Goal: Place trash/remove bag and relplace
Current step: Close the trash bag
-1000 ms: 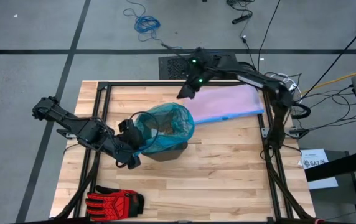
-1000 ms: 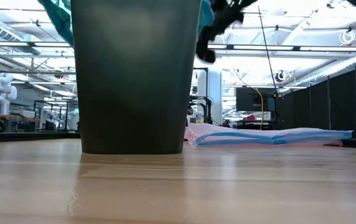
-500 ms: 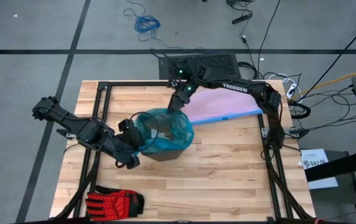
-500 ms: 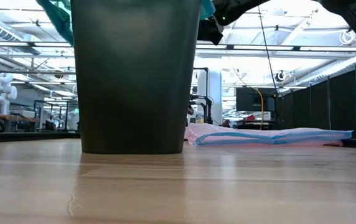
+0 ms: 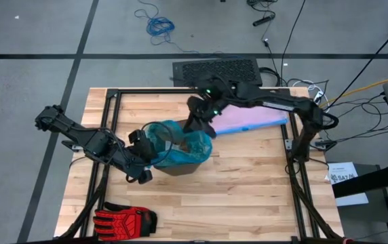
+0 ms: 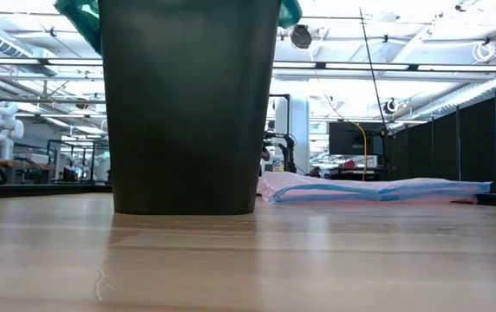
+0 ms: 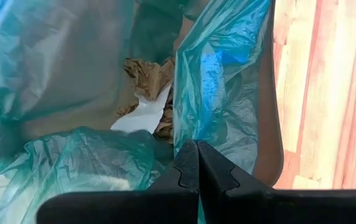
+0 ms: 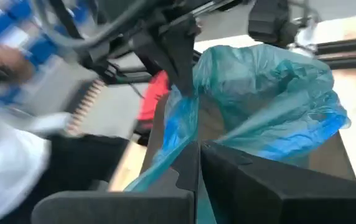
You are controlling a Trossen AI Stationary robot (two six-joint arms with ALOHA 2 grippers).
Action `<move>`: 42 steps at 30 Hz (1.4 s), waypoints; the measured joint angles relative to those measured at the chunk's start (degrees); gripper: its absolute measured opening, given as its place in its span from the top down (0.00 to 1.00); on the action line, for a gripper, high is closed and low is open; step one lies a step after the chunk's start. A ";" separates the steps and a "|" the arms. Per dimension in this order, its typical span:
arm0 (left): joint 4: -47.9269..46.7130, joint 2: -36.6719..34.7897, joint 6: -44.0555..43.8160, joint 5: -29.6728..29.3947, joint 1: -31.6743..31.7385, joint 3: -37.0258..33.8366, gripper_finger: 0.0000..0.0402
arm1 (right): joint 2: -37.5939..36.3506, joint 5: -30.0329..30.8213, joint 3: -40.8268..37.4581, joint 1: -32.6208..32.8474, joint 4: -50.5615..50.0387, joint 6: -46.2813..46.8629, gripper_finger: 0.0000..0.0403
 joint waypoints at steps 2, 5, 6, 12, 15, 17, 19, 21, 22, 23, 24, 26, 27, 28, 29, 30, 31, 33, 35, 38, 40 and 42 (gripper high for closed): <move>-0.02 0.00 -0.01 0.00 -0.02 0.00 1.00 | -1.94 8.32 0.00 1.72 -1.95 -0.51 0.98; 0.00 0.00 -0.13 0.00 0.01 0.00 1.00 | -3.96 17.68 0.00 2.64 -4.85 -1.07 0.95; 0.00 0.00 -0.13 0.00 0.01 0.00 1.00 | -4.28 19.63 0.00 2.56 -5.27 -1.07 0.93; 0.02 0.00 -0.44 0.00 0.01 0.00 1.00 | -3.29 21.62 0.02 -3.69 -5.52 0.21 0.75; 0.02 0.00 -0.50 0.00 -0.02 0.00 1.00 | -1.30 21.54 0.02 -8.73 -5.98 0.09 0.66; 0.04 0.00 -0.52 0.00 -0.02 0.00 1.00 | 0.54 21.06 0.02 -11.90 -6.65 -1.18 0.62; 0.03 0.00 -0.52 0.00 0.01 0.00 1.00 | 2.54 18.36 0.02 -14.59 -7.35 -2.11 0.61; 0.02 0.00 -0.52 -0.01 0.00 0.00 1.00 | 4.64 14.45 0.02 -15.75 -7.89 -2.28 0.63; 0.04 0.00 -0.52 0.00 -0.01 -0.01 1.00 | 5.71 12.45 0.01 -15.79 -8.34 -2.42 0.65; 0.03 0.00 -0.52 0.00 -0.02 0.00 1.00 | 6.64 10.40 -0.01 -15.54 -8.82 -2.67 0.68; 0.02 0.00 -0.52 0.00 -0.02 -0.02 1.00 | 7.43 8.46 -0.04 -14.97 -8.96 -3.22 0.72; 0.02 0.00 -0.44 0.00 -0.01 -0.02 1.00 | 8.33 5.64 -0.04 -13.30 -8.27 -4.37 0.80; 0.02 0.00 -0.35 -0.02 -0.02 -0.02 1.00 | 8.41 4.98 -0.04 -12.34 -7.48 -4.96 0.85; 0.00 0.00 -0.18 0.00 0.02 -0.02 1.00 | 8.42 4.61 -0.04 -11.31 -6.74 -5.39 0.90; 0.02 0.00 -0.09 0.00 0.10 -0.02 1.00 | 8.39 4.59 -0.04 -10.30 -5.58 -5.76 0.95; 0.02 0.00 -0.10 0.00 0.20 -0.02 1.00 | 8.25 4.56 -0.04 -9.36 -4.28 -6.00 0.97; 0.01 0.00 -0.12 0.00 0.22 -0.02 1.00 | 8.00 4.57 -0.04 -8.55 -3.44 -6.02 0.98; 0.01 0.01 -0.13 -0.01 0.22 -0.02 1.00 | 7.20 3.43 -0.04 -6.94 -2.03 -6.00 0.98; 0.00 0.02 -0.13 0.00 0.22 -0.02 1.00 | 6.59 1.63 0.17 -5.61 -1.76 -6.08 0.98; 0.00 0.02 -0.15 0.00 0.22 -0.02 1.00 | 6.69 0.60 1.96 -3.01 -4.58 -7.00 1.00; 0.00 0.02 -0.15 -0.01 0.23 -0.02 1.00 | 6.69 0.71 3.01 -0.89 -4.66 -8.24 1.00; 0.00 0.02 -0.26 -0.01 0.25 -0.02 1.00 | 6.69 0.77 4.60 1.45 -5.17 -9.49 1.00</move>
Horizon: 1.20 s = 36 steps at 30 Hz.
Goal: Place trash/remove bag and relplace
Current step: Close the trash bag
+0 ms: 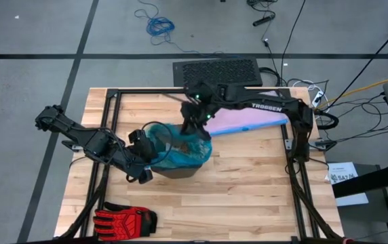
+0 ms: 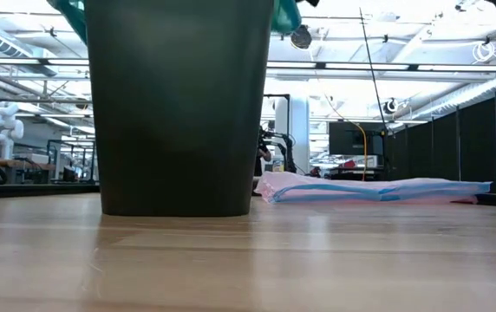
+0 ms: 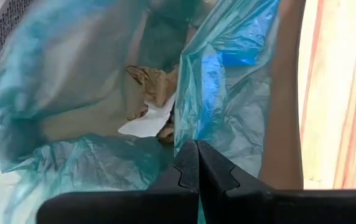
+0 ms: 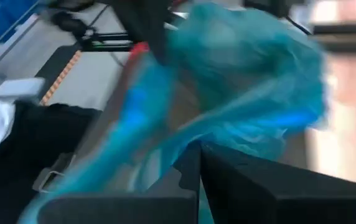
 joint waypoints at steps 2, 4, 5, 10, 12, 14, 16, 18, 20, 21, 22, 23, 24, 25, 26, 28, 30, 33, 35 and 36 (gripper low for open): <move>0.02 0.00 -0.29 -0.01 0.00 0.00 1.00 | 0.00 0.60 1.36 2.25 -0.53 -1.49 1.00; 0.01 0.00 -0.29 0.00 0.00 0.00 1.00 | 0.00 3.26 2.10 4.55 -0.92 -3.44 1.00; 0.02 0.00 -0.29 -0.01 -0.04 0.00 1.00 | 0.00 5.00 2.32 5.61 -1.64 -4.45 1.00; 0.02 0.00 -0.26 -0.03 -0.02 0.00 1.00 | 0.13 13.93 2.30 9.40 -6.29 -8.07 1.00; 0.02 0.00 -0.18 -0.56 -0.02 0.03 1.00 | 0.26 16.76 1.62 10.24 -6.56 -8.31 1.00; 0.00 0.02 0.10 -1.27 -0.04 0.55 1.00 | 0.39 18.55 1.46 10.78 -7.14 -8.35 1.00; 0.02 0.02 0.24 -1.60 -0.02 1.32 1.00 | 0.32 20.16 1.46 11.20 -7.19 -8.43 1.00; 0.00 0.02 0.74 -1.70 -0.02 1.99 1.00 | 0.31 22.08 1.46 11.51 -7.30 -8.64 1.00; 0.01 0.02 1.33 -1.72 -0.04 2.80 1.00 | 0.31 23.65 1.46 11.54 -7.66 -8.79 1.00; 0.04 0.02 1.50 -1.72 -0.04 3.28 1.00 | 0.31 24.24 1.46 11.51 -7.75 -8.79 1.00; 0.09 0.02 1.88 -1.72 -0.04 3.74 1.00 | 0.31 24.37 1.46 11.51 -7.82 -8.79 1.00; 0.06 0.02 2.63 -1.72 -0.04 4.11 1.00 | 0.31 24.40 1.46 11.51 -7.90 -8.78 1.00; 0.06 0.02 3.14 -1.69 -0.04 4.47 1.00 | 0.31 24.42 1.46 11.47 -7.95 -8.75 1.00; 0.04 0.02 3.99 -1.66 -0.04 4.86 1.00 | 0.31 24.42 1.46 11.47 -7.95 -8.75 1.00; 0.07 0.02 4.63 -1.61 -0.04 5.22 1.00 | 0.31 24.42 1.46 11.47 -7.95 -8.79 1.00; 0.08 0.02 5.98 -1.58 -0.04 5.82 1.00 | 0.31 24.42 1.46 11.49 -7.95 -8.96 1.00; 0.04 0.02 6.48 -1.49 -0.04 6.05 1.00 | 0.31 24.40 1.46 11.49 -8.00 -8.97 1.00; 0.04 0.02 7.71 -0.71 -0.04 6.08 1.00 | 0.31 24.39 1.46 11.49 -8.00 -9.13 1.00; 0.04 0.02 7.71 -0.65 -0.04 6.08 1.00 | 0.31 24.38 1.46 11.47 -8.02 -9.40 1.00; 0.04 0.02 7.78 -0.63 -0.04 6.08 0.99 | 0.31 24.37 1.46 11.47 -8.02 -9.54 1.00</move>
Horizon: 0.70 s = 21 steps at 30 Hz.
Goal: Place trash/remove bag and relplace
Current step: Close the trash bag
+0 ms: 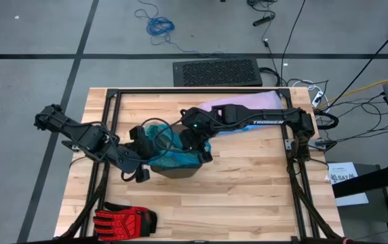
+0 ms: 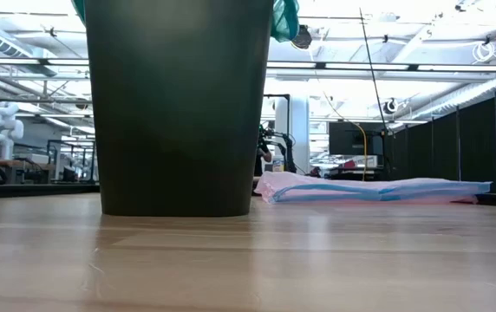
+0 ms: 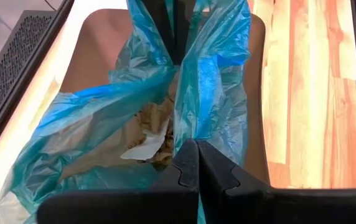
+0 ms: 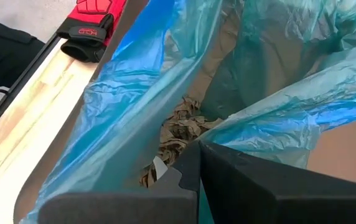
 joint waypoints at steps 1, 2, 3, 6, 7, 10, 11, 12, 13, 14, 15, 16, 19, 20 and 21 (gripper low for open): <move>0.00 0.00 0.21 -0.01 0.00 0.00 0.99 | 0.00 0.00 0.00 0.00 0.02 -0.08 1.00; 0.02 0.00 0.97 0.01 0.00 0.00 0.97 | 0.00 0.00 0.00 0.00 0.04 -0.11 1.00; 0.04 0.01 1.38 -0.02 0.00 0.00 0.95 | 0.00 0.00 0.00 0.00 0.04 -0.27 1.00; 0.34 0.09 1.44 -1.16 0.00 0.00 0.88 | 0.00 0.00 0.00 -0.02 0.10 -0.68 1.00; 0.60 0.14 1.63 -1.99 0.00 0.00 0.86 | 0.00 0.00 0.00 -0.02 0.11 -0.69 1.00; 0.88 0.22 2.66 -6.94 0.04 0.02 0.81 | 0.00 -0.02 0.00 -0.02 0.09 -0.67 1.00; 0.84 0.22 2.64 -8.42 0.04 0.04 0.81 | 0.00 -0.02 0.00 -0.02 0.08 -0.67 1.00; 0.48 0.18 2.62 -9.70 0.04 0.28 0.80 | -0.02 -0.05 0.00 -0.01 0.08 -0.66 1.00; -0.32 0.15 2.53 -10.49 -0.03 0.86 0.80 | -0.02 -0.07 0.00 0.00 0.10 -0.65 1.00; -1.22 0.15 2.47 -10.98 -0.11 1.70 0.80 | 0.00 -0.07 0.00 -0.02 0.08 -0.65 1.00; -2.02 0.11 1.99 -11.29 -0.28 2.64 0.80 | -0.02 -0.07 0.00 -0.02 0.08 -0.65 1.00; -3.05 0.04 1.03 -11.57 -0.52 3.51 0.80 | -0.02 -0.09 0.00 0.00 0.02 -0.65 1.00; -6.45 -0.02 -2.78 -12.74 -1.05 4.91 0.80 | -0.02 -0.13 0.00 -0.02 -0.43 -0.65 1.00; -7.96 -0.02 -4.33 -13.13 -1.28 4.96 0.80 | -0.02 -0.13 0.00 -0.02 -0.48 -0.65 1.00; -9.79 0.00 -6.26 -13.19 -1.47 4.96 0.80 | -0.02 -0.14 0.00 -0.02 -0.54 -0.70 1.00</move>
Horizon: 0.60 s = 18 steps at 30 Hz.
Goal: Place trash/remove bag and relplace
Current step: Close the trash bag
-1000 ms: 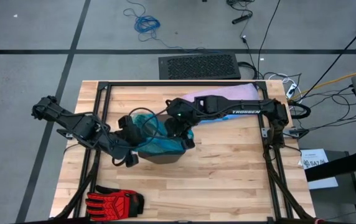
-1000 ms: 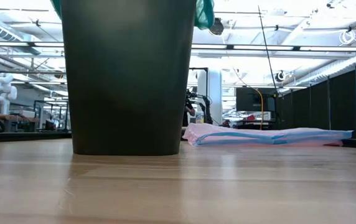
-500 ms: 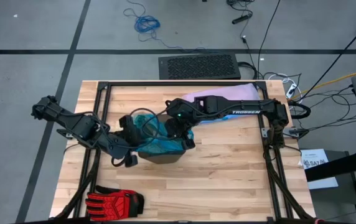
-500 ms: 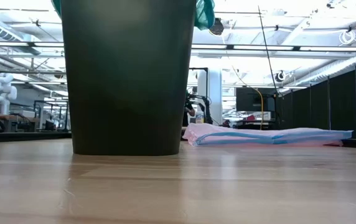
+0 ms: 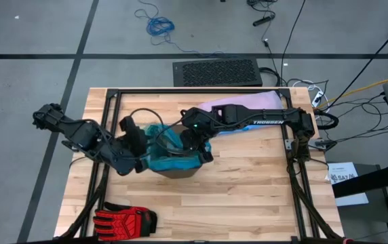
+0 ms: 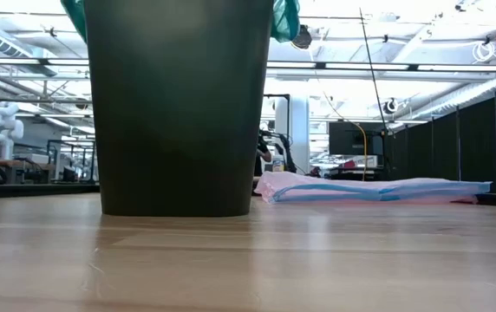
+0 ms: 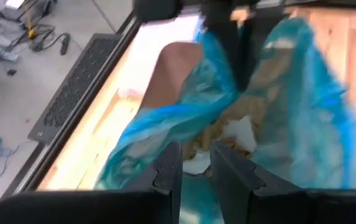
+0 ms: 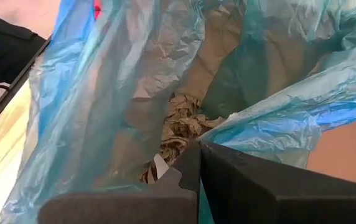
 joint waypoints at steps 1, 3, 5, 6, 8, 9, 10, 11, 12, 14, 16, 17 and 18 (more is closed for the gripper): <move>-2.21 0.00 -2.49 -0.05 -0.20 0.00 0.80 | 0.00 -0.02 0.00 0.00 -0.09 -0.05 1.00; -8.33 0.00 -10.51 -0.02 -0.54 0.00 0.80 | 0.00 -0.21 0.00 0.00 -0.38 -0.14 1.00; -16.00 0.00 -20.15 -0.02 -0.66 0.00 0.81 | 0.00 -0.23 0.00 0.00 -0.60 -0.20 1.00; -17.38 -0.01 -23.95 -0.14 -0.94 -0.29 0.83 | 0.00 -0.23 0.00 0.00 -0.86 -0.26 1.00; -15.60 -0.79 -24.12 -2.52 -1.41 -2.18 0.88 | 0.00 -0.25 0.00 0.00 -1.36 -0.38 1.00; -15.77 -1.02 -24.71 -4.06 -1.95 -2.58 0.92 | 0.00 -0.23 0.00 0.00 -1.46 -0.40 1.00; -16.08 -1.48 -26.67 -5.58 -2.58 -2.98 0.96 | 0.00 -0.23 0.00 0.00 -1.48 -0.42 1.00; -16.36 -2.54 -28.69 -7.04 -3.05 -3.88 0.98 | -0.01 -0.24 0.00 0.00 -1.68 -0.57 1.00; -16.58 -4.01 -30.13 -8.73 -3.62 -5.01 0.98 | -0.02 -0.26 0.00 0.00 -1.95 -0.68 1.00; -16.52 -7.97 -34.03 -10.26 -4.55 -7.32 0.99 | -0.02 -0.24 0.00 0.00 -2.45 -1.12 1.00; -16.80 -11.00 -38.11 -9.46 -4.89 -10.53 0.99 | -0.02 -0.23 0.00 0.00 -2.83 -1.64 1.00; -16.85 -12.20 -40.36 -8.44 -4.91 -12.26 1.00 | -0.04 -0.23 0.00 0.05 -3.18 -1.71 1.00; -16.85 -13.36 -42.61 -6.99 -4.91 -14.03 1.00 | -0.04 -0.23 0.00 0.04 -3.33 -1.71 1.00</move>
